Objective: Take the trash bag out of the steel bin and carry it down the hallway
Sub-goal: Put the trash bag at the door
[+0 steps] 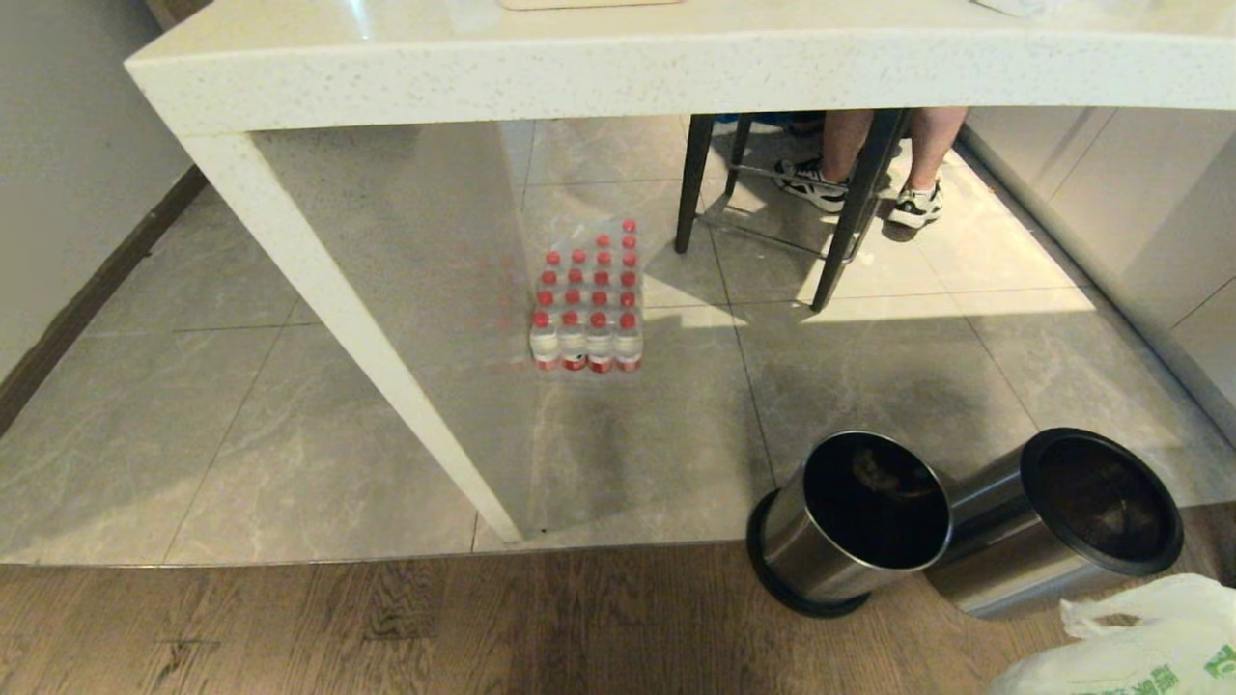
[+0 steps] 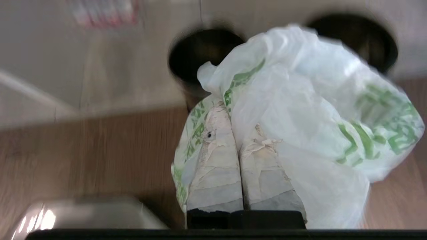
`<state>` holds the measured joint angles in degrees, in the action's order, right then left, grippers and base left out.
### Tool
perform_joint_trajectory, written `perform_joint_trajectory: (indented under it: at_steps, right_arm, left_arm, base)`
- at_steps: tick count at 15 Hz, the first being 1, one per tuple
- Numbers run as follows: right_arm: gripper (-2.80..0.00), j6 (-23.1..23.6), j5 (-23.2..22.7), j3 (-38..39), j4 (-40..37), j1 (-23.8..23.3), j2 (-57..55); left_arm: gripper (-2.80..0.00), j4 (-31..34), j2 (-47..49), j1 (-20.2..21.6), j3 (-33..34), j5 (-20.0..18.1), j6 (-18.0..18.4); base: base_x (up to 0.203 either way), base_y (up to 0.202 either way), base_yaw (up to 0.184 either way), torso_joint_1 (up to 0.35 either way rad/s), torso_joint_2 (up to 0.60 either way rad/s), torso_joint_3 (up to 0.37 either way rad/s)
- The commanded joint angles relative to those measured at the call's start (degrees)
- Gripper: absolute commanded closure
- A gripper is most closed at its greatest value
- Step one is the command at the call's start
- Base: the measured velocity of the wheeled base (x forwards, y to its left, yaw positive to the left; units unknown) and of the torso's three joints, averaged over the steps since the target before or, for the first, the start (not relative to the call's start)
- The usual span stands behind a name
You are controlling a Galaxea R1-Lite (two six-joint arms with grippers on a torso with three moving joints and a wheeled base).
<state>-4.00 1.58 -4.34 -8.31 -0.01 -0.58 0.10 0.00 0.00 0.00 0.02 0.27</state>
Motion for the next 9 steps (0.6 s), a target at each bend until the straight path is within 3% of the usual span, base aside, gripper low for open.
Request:
perform_joint_trajectory:
  at_steps: [1, 9]
  right_arm:
    - [0.00, 1.12, -0.60, 2.94, 7.66, 0.01, 0.50]
    - [0.00, 2.82, -0.97, 4.86, 9.70, 0.01, 0.41]
  left_arm:
    - [0.00, -0.01, 0.00, 0.00, 0.00, 0.05, 0.00]
    - [0.00, -0.01, 0.00, 0.00, 0.00, -0.02, 0.00]
  base:
    - [0.000, 0.000, 0.000, 0.000, 0.00, 0.000]
    - [0.000, 0.000, 0.000, 0.000, 0.00, 0.000]
